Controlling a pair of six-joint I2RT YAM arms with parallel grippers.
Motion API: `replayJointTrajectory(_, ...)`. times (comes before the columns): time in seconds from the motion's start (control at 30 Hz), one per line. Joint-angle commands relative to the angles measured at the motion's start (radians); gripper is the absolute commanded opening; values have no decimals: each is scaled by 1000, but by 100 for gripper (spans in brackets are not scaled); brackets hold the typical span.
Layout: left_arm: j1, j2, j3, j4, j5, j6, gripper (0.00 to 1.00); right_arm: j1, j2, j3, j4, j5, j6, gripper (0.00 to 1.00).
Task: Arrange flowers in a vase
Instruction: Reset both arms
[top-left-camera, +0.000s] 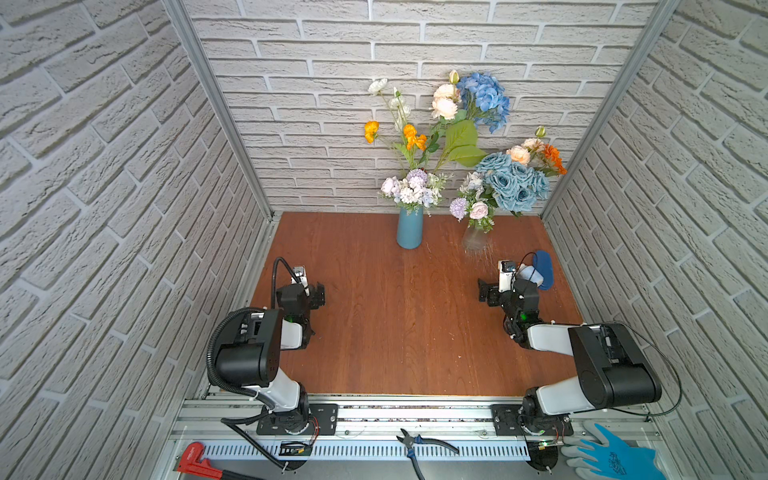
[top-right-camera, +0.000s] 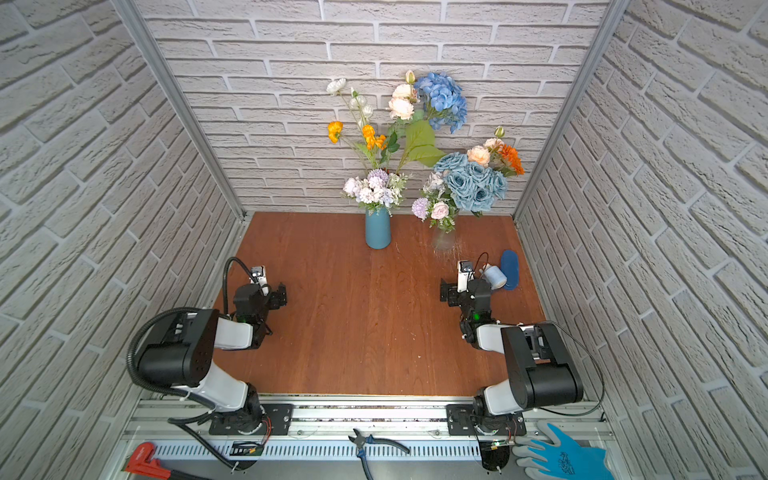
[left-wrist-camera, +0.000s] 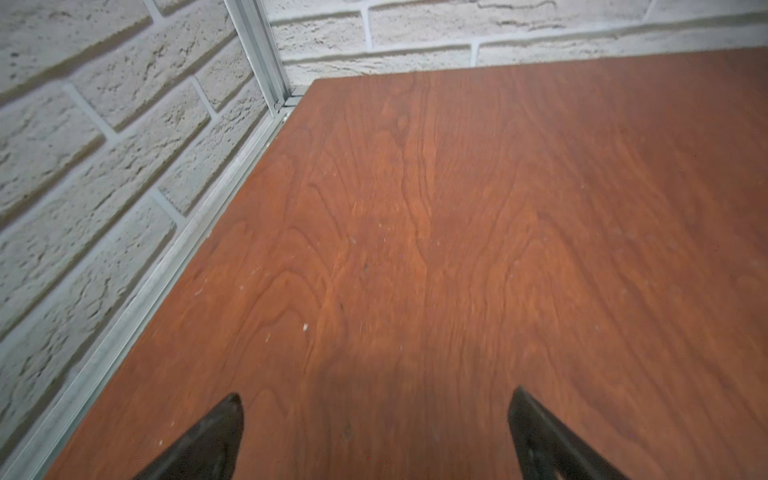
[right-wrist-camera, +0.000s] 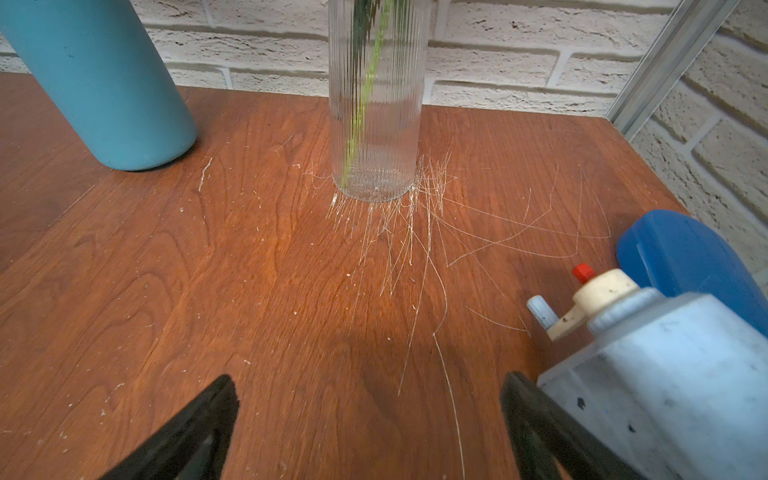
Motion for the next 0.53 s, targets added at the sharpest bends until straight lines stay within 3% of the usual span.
replayJointTrajectory(0.0,11,-9,20,16,71,-25,98,2,-5,-4,42,-21,-6,100)
replayJointTrajectory(0.5,11,-6,19,19,68,-23,98,1,-4,-1,37,-20,-5,100)
